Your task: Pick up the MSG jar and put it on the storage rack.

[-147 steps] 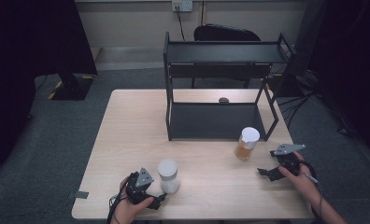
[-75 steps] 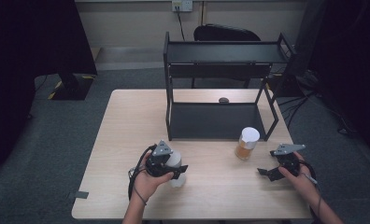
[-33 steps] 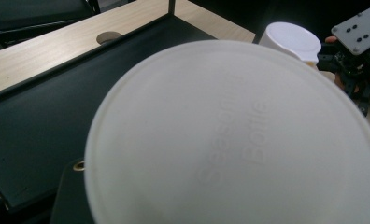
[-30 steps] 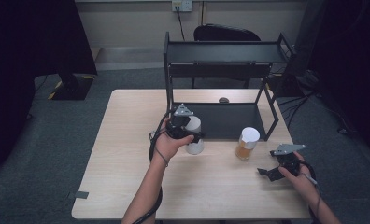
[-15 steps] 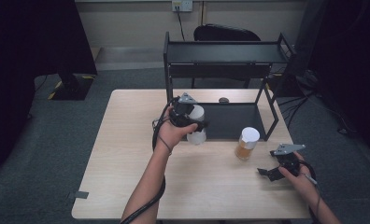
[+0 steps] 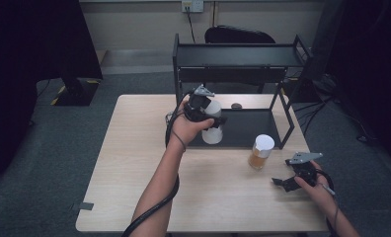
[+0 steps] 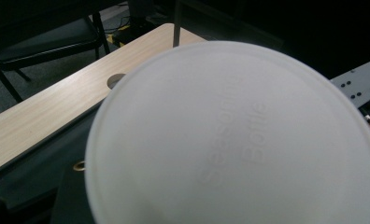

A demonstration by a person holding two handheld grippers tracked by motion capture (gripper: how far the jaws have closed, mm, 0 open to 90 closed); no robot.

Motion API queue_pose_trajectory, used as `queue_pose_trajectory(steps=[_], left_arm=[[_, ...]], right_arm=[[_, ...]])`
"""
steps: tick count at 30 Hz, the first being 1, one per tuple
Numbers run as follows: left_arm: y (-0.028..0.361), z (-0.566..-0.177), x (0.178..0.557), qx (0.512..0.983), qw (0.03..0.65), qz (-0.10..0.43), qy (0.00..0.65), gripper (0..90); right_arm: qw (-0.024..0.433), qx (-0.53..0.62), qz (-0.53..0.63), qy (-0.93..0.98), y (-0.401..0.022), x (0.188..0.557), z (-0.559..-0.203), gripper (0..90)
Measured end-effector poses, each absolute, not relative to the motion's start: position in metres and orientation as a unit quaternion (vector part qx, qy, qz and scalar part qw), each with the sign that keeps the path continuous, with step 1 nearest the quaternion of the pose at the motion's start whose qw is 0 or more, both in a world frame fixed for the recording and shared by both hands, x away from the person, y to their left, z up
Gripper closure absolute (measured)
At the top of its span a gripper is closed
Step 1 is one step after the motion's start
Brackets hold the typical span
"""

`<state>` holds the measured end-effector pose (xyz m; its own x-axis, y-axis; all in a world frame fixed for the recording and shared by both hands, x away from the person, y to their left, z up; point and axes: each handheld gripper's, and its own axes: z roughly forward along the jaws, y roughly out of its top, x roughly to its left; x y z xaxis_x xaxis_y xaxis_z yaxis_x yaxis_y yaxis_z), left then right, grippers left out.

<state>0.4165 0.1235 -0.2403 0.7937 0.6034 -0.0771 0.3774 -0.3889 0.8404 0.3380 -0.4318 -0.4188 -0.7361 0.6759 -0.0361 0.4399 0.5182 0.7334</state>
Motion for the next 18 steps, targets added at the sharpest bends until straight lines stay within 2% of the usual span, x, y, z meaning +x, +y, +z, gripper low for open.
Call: queue_pose_trajectory(steps=[18], left_arm=[[0.113,-0.189,0.432,0.827,0.468,0.126,0.285,35.2]], right_arm=[[0.160,0.326,0.367,0.856,-0.432,0.338,-0.419,0.0]])
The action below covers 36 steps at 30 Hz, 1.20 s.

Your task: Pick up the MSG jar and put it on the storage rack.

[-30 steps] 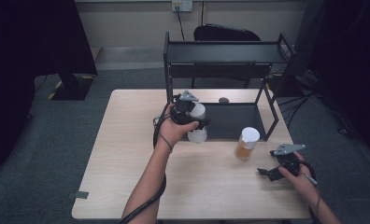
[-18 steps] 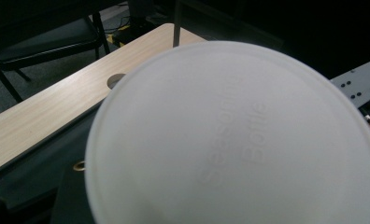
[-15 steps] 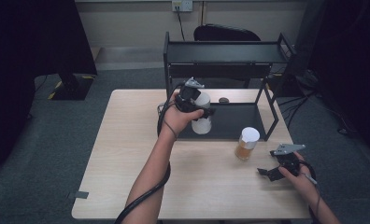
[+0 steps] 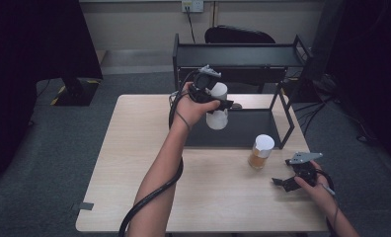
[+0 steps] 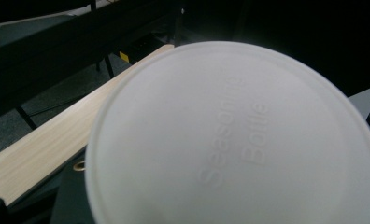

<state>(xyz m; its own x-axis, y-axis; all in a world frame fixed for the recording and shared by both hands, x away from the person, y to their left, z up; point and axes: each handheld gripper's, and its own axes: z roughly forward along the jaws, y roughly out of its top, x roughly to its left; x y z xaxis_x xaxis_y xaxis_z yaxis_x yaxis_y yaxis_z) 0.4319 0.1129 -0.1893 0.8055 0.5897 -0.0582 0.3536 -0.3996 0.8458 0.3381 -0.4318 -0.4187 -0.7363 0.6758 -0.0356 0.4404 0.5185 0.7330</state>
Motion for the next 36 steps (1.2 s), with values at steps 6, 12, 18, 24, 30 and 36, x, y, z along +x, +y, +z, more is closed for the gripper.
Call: queue_pose_trajectory(steps=[6,12,18,24,30,36], left_arm=[[0.112,-0.175,0.434,0.826,0.469,0.126,0.286,35.2],[0.110,-0.159,0.436,0.824,0.473,0.127,0.284,35.2],[0.106,-0.142,0.439,0.825,0.473,0.127,0.282,35.2],[0.102,-0.127,0.442,0.824,0.475,0.129,0.279,35.2],[0.097,-0.111,0.445,0.827,0.472,0.130,0.278,35.2],[0.096,-0.098,0.448,0.823,0.479,0.131,0.276,35.2]], right_arm=[[0.160,0.326,0.367,0.856,-0.432,0.338,-0.419,0.0],[0.160,0.326,0.367,0.856,-0.432,0.338,-0.419,0.0],[0.161,0.326,0.367,0.856,-0.432,0.338,-0.419,0.0],[0.161,0.325,0.367,0.857,-0.432,0.338,-0.419,0.0],[0.160,0.326,0.366,0.857,-0.432,0.338,-0.419,0.0],[0.160,0.325,0.367,0.857,-0.432,0.338,-0.419,0.0]])
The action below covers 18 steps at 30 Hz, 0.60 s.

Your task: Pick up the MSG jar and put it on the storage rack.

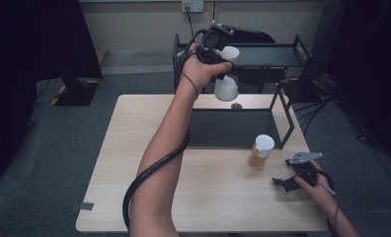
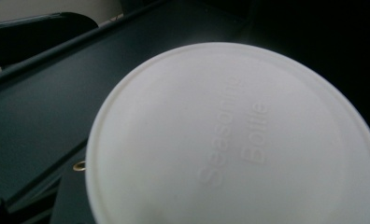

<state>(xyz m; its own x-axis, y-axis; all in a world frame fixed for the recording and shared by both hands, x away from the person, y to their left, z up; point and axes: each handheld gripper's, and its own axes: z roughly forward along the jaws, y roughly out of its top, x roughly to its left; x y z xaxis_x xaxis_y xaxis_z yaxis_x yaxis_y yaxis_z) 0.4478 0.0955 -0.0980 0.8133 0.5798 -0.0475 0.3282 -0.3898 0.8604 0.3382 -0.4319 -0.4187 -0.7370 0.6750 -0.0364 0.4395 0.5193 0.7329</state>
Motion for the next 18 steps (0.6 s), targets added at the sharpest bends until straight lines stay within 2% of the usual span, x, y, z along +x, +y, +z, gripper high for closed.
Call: queue_pose_trajectory(steps=[18], left_arm=[[0.087,-0.052,0.463,0.823,0.485,0.140,0.262,35.2]], right_arm=[[0.160,0.325,0.367,0.857,-0.432,0.338,-0.419,0.0]])
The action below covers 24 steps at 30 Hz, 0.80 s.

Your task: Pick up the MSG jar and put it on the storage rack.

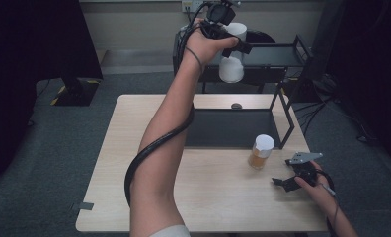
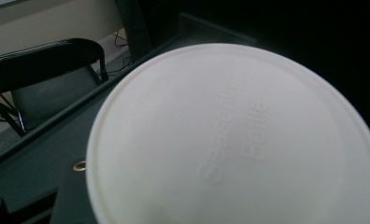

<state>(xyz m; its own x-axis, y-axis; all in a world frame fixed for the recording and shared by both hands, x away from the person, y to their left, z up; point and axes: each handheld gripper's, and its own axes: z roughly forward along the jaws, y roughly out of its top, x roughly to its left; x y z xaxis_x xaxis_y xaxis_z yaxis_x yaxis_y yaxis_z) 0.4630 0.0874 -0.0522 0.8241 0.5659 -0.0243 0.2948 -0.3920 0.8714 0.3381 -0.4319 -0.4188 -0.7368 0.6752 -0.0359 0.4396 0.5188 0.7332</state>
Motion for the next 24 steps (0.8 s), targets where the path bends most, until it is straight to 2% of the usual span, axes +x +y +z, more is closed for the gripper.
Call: queue_pose_trajectory(steps=[24], left_arm=[[0.084,-0.033,0.491,0.808,0.474,0.179,0.301,35.1]], right_arm=[[0.160,0.324,0.367,0.857,-0.432,0.339,-0.419,0.0]])
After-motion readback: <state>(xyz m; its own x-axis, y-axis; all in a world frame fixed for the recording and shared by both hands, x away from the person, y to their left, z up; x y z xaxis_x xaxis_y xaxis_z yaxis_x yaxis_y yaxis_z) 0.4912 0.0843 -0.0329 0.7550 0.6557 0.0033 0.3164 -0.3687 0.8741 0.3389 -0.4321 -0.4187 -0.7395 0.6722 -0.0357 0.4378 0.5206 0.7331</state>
